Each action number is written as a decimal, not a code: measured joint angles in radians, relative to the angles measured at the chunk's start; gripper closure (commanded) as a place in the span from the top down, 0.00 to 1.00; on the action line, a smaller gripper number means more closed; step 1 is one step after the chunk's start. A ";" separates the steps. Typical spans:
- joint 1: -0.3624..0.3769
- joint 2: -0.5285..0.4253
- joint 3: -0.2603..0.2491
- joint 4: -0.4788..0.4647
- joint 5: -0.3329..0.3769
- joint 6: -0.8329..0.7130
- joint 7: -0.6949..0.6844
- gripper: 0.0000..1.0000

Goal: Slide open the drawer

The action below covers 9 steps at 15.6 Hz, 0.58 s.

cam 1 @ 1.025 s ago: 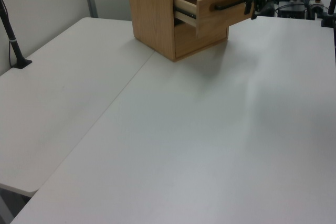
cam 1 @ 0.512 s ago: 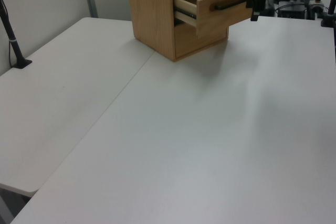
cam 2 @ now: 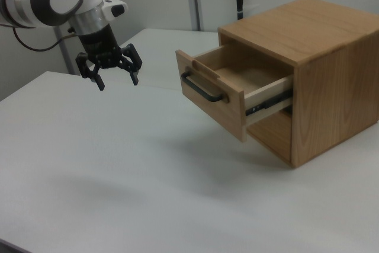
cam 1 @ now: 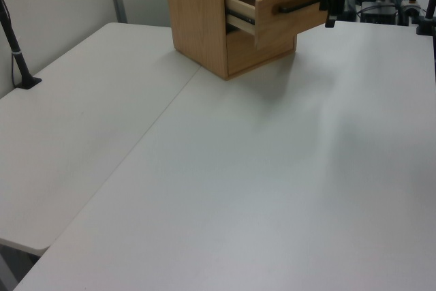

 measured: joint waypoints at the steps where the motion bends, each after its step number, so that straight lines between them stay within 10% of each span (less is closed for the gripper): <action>1: 0.000 0.000 0.000 0.000 0.000 0.000 0.000 1.00; 9: 0.002 0.003 0.007 0.001 0.001 0.000 0.139 1.00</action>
